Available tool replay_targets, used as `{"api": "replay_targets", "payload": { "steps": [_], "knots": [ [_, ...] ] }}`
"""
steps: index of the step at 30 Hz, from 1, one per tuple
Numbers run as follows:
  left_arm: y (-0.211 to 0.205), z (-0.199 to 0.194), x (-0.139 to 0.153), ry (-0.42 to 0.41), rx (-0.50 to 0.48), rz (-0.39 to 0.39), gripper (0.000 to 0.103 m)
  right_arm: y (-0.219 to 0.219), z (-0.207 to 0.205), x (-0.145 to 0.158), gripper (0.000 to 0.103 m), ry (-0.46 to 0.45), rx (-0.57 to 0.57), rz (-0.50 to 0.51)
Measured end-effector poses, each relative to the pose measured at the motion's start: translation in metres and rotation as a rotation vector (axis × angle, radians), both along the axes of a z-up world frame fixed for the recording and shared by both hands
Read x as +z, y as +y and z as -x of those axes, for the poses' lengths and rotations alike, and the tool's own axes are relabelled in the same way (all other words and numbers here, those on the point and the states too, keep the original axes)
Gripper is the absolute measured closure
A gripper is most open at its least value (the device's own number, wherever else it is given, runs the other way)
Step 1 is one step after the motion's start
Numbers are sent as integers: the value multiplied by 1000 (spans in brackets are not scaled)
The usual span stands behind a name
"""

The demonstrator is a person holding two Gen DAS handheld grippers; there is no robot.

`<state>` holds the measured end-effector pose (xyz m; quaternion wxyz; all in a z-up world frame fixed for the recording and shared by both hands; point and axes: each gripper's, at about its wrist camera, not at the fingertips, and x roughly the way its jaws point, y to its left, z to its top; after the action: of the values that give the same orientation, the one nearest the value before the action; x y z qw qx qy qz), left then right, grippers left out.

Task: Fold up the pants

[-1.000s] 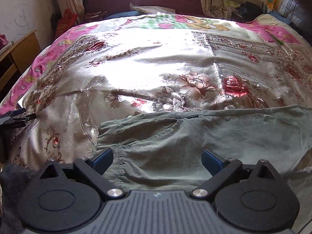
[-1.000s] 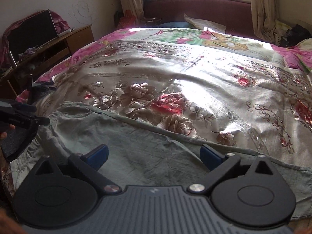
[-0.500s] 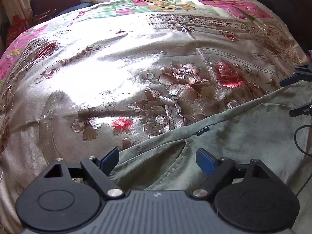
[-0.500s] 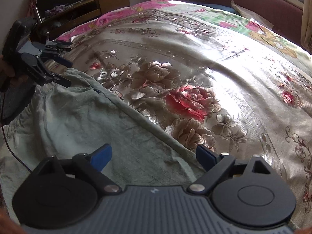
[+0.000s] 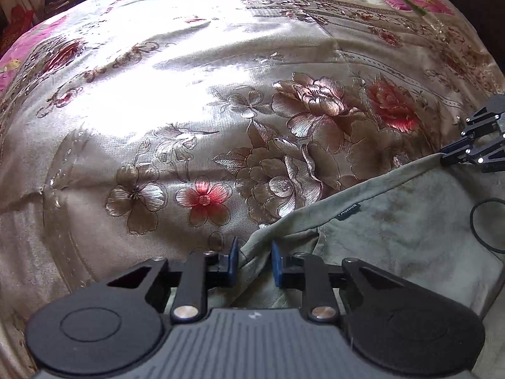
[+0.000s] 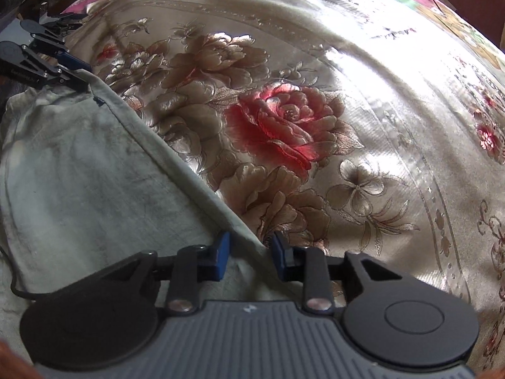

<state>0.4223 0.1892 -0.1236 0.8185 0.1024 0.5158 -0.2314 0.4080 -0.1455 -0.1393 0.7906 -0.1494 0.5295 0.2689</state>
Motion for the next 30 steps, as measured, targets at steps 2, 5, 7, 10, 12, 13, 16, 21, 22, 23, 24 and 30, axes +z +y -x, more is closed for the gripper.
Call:
{"api": "replay_targets", "payload": {
  "steps": [2,5,7,10,12,13,16,21,22,23,24,30],
  "knots": [
    [-4,7,3,-19,5,-9,81,1,3,4,101,-1,2,3],
    [-9,21,13,-45,19,-6,82,2,16,19,101,-31,-18,3],
    [-11,31,23,-63,24,2,82,1,27,34,101,-53,-23,-11],
    [-11,47,42,-85,37,24,82,-3,45,62,101,-89,-35,-32],
    [-9,61,58,-103,48,44,82,-6,59,80,101,-112,-40,-44],
    [-9,67,64,-111,51,48,82,-8,68,91,102,-126,-43,-47],
    [-10,89,84,-133,53,59,82,-9,91,111,101,-160,-39,-44],
    [-9,129,110,-178,59,56,82,-4,134,132,102,-213,-22,-33],
    [-8,137,112,-185,66,58,82,-3,142,135,102,-222,-22,-34],
    [-7,147,114,-190,73,59,82,-1,151,137,102,-231,-22,-33],
    [-6,154,114,-193,78,60,82,0,158,138,102,-239,-22,-32],
    [14,210,107,-182,173,136,82,9,208,143,102,-257,2,-27]
  ]
}}
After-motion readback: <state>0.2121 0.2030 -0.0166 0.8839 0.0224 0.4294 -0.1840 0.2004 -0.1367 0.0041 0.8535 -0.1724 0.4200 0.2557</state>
